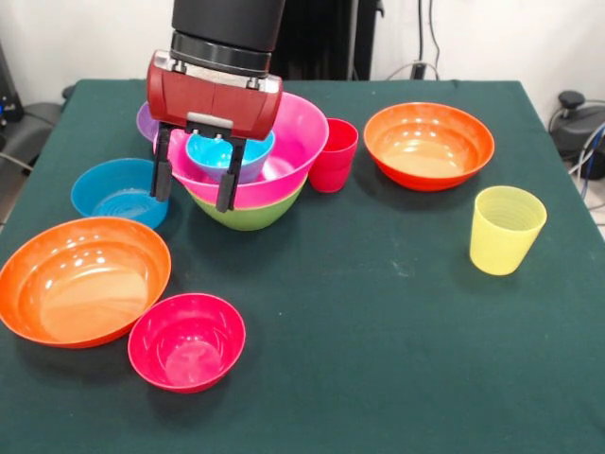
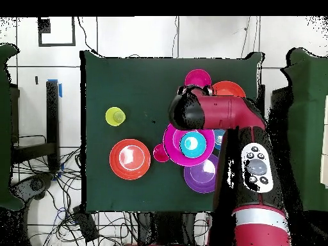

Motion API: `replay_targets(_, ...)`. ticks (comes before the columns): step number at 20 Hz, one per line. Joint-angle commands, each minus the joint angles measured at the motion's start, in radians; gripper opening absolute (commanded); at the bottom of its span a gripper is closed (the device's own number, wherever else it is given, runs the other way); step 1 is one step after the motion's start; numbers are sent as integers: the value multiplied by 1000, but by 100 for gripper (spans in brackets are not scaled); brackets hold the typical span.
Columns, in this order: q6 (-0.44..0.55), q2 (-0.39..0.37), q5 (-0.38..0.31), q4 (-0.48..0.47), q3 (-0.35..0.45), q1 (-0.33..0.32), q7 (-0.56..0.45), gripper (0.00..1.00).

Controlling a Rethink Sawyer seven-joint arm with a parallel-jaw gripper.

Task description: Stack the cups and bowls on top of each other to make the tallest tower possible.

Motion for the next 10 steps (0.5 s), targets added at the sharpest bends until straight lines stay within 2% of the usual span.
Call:
replay_targets(1,149,32,24,-57,77,49,7,100)
replay_targets(3,174,41,30,-73,61,66,25,100)
replay_targets(10,137,43,30,-61,4,99,82,100)
